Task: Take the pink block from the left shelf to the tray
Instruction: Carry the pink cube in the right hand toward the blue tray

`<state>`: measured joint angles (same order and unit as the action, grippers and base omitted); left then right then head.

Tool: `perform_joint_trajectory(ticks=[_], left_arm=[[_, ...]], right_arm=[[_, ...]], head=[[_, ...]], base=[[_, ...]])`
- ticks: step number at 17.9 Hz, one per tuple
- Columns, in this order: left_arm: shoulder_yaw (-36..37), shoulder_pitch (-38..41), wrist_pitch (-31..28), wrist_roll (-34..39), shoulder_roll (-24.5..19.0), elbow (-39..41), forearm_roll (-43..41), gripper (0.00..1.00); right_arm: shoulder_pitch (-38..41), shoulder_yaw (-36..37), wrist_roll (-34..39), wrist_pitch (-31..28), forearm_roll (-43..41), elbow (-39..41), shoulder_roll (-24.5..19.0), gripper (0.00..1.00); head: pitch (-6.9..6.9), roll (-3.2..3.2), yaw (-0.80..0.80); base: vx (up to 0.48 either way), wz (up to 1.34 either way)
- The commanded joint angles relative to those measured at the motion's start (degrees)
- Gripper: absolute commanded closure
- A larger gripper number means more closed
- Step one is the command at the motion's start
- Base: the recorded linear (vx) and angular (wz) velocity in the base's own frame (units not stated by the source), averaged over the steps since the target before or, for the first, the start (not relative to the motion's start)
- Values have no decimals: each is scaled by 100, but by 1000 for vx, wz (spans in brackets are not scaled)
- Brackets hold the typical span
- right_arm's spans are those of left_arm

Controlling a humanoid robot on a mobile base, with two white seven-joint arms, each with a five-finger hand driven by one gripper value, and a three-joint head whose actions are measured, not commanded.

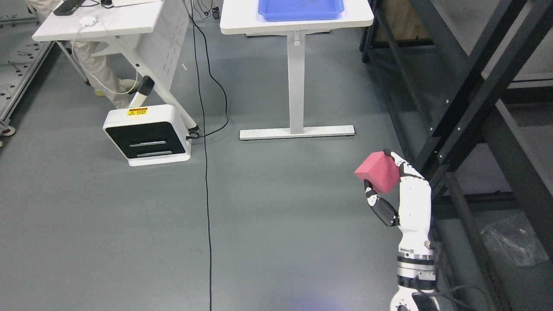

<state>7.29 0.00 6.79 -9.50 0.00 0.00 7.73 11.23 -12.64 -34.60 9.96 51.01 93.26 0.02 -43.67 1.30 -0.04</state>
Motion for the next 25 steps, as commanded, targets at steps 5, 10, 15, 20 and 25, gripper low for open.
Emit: perform_joint_trajectory(ticks=[5,10,15,20,25], left_arm=[[0,115,-2,1,-100,100,0,0],[0,115,-2,1,-100,100,0,0],[0,115,-2,1,-100,100,0,0],[0,115,-2,1,-100,100,0,0],[0,115,-2,1,-100,100,0,0]], right_arm=[[-42,42,-196,129,-4,52,98,95],[-42,42,-328,269,-4,52,98,95],[-7,42,-320,269,-4,52,98,95],[11,51,-328,269,-4,52,98,95],[19,51,-328,269,-4,52,98,95]], head=[[0,0,0],[0,0,0],[0,0,0],[0,0,0],[0,0,0]], base=[[30,61],[96,151],[183,319],[291,52],[343,-54]])
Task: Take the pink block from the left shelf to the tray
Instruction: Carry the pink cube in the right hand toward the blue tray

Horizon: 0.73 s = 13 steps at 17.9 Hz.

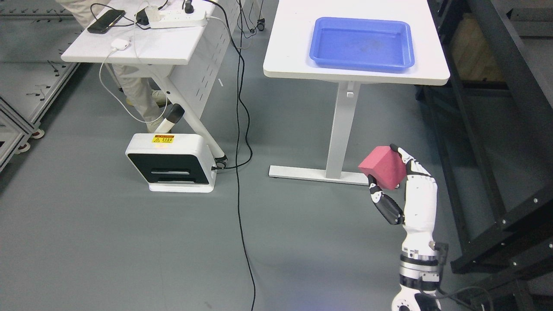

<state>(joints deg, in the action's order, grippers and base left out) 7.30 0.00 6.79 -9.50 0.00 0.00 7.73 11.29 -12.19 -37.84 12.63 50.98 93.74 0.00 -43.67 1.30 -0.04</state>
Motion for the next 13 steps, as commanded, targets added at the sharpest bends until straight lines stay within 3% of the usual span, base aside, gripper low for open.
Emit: perform_joint_trajectory(ticks=[1,13], left_arm=[[0,114,-2,1,-100,100,0,0],[0,114,-2,1,-100,100,0,0]], right_arm=[[13,6,-4,3,0,4,100,95],[13,-3,5,3,0,4,100,95]], head=[[0,0,0],[0,0,0]], base=[[354,-51],[352,-57]])
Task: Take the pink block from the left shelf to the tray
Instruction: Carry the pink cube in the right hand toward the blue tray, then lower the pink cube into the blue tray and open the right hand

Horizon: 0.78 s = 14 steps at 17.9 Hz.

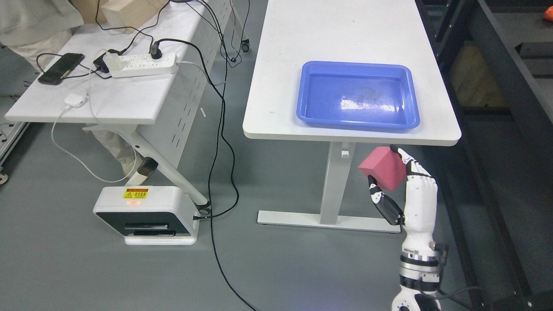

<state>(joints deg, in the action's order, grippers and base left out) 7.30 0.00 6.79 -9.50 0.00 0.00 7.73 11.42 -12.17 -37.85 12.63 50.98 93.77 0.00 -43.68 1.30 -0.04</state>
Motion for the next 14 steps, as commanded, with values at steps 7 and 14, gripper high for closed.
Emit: perform_joint_trajectory(ticks=[7,14], left_arm=[[0,115,-2,1,-100,100,0,0],[0,115,-2,1,-100,100,0,0]], right_arm=[[19,-5,5,3,0,1,100,95],[10,-13,5,3,0,1,100,95]], head=[[-1,0,0],[-1,0,0]], base=[[346,-42],[244,-57]])
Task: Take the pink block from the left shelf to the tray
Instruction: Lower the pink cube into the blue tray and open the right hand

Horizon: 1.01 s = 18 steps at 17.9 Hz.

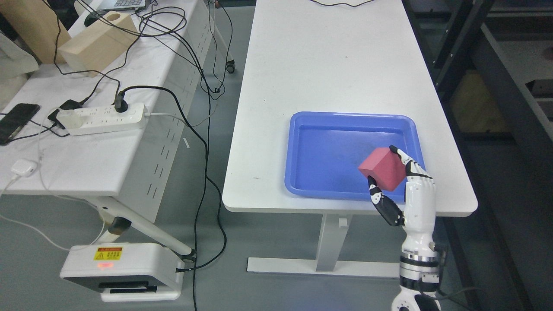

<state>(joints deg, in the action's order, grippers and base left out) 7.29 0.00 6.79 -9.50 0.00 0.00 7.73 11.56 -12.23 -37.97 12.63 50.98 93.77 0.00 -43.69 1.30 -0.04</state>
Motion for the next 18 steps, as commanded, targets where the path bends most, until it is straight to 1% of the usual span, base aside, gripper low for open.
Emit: perform_joint_trajectory(ticks=[1,4,6,7,8,9,13,15,17,18], left_arm=[[0,115,-2,1,-100,100,0,0],[0,115,-2,1,-100,100,0,0],[0,115,-2,1,-100,100,0,0],[0,115,-2,1,-100,100,0,0],[0,115,-2,1,-100,100,0,0],[0,115,-2,1,-100,100,0,0],[0,115,-2,1,-100,100,0,0],[0,115,-2,1,-100,100,0,0],[0,115,-2,1,-100,100,0,0],[0,115,-2,1,-100,100,0,0]], right_arm=[[-5,1,18,3,0,1,100,95],[12,-7,52,3,0,1,100,94],[30,-16,288,-50,0,-8,100,92],[39,-25,542,-59,0,-8,100,88],[74,-34,1058,-85,0,-8,100,79],[74,-34,1351,-129,0,-8,100,77],[74,-78,1792,-497,9,-8,100,77],[118,-95,2265,-630,9,-17,100,77],[162,-87,2329,-630,0,-8,100,76],[171,-87,2329,-630,0,-8,100,74]], head=[[0,0,0],[0,0,0],[0,0,0],[0,0,0],[0,0,0],[0,0,0],[0,0,0],[0,0,0],[0,0,0],[0,0,0]], base=[[178,-54],[160,-12],[139,-8],[138,-2],[115,0],[115,0],[112,0],[93,0],[87,-1],[77,-2]])
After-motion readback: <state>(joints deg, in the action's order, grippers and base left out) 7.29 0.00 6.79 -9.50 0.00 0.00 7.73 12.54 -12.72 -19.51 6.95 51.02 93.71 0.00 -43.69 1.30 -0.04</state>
